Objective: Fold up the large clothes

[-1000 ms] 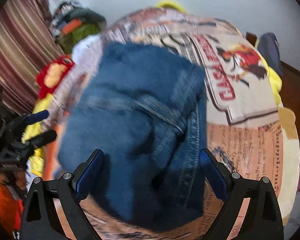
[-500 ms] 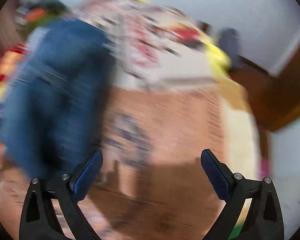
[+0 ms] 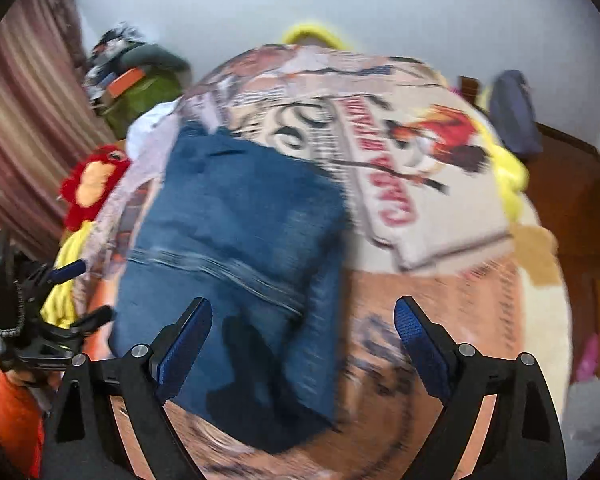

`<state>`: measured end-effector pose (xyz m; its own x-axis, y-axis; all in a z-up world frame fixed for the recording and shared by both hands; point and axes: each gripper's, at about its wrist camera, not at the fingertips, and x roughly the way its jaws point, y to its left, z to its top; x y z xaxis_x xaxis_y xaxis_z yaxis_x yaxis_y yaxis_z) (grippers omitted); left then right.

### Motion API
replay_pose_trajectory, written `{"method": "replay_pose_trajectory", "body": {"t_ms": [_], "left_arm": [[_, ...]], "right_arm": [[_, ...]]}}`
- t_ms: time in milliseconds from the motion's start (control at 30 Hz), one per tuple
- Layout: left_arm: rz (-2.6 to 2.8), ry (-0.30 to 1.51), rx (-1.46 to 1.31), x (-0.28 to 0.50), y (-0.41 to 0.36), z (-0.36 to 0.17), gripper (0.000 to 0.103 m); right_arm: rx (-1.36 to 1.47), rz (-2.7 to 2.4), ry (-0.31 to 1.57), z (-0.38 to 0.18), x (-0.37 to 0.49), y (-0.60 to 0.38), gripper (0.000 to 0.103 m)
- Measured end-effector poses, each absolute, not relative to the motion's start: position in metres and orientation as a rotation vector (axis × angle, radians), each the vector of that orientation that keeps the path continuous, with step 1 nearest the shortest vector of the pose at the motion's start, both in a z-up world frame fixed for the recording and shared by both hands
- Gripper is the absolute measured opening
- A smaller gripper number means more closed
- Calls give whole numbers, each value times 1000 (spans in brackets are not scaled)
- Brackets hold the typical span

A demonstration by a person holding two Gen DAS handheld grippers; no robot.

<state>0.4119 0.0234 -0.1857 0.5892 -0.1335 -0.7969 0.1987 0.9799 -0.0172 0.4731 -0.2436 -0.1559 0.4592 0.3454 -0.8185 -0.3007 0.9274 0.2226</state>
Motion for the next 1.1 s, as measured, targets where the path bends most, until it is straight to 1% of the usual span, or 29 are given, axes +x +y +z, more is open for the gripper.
{"method": "replay_pose_trajectory", "body": {"t_ms": [100,167,233,267,333,400,600,667,733,867,933,1000,1100], "left_arm": [[-213,949,31,423,26,-196,103],[-228,958,-20,425,30,-203,103],[-246,953,-69,425,36,-209,103],[-252,951,-81,424,38,-210,103],[-241,946,-87,421,42,-212,103],[-207,956,-69,420,45,-214,103],[-200,992,-68,411,65,-217,103],[-139,991,-12,407,69,-215,103],[-106,973,45,404,71,-212,103],[-114,935,48,401,74,-199,103],[-132,906,26,404,73,-187,103],[-147,885,5,410,70,-179,103],[-187,875,-44,425,65,-170,103]], "right_arm": [[28,433,1051,-169,485,-221,92],[-15,414,1090,-188,496,-213,92],[-18,414,1121,-206,508,-220,95],[28,441,1135,-212,513,-227,97],[176,464,1184,-222,521,-253,98],[235,470,1201,-225,522,-266,98],[-1,401,1075,-193,497,-264,98],[-72,351,1050,-185,488,-263,98],[-105,327,1035,-179,480,-261,98],[-198,293,969,-166,468,-259,98],[-181,295,952,-158,466,-262,98],[-100,335,960,-150,469,-266,99],[77,409,1032,-150,482,-269,99]]}}
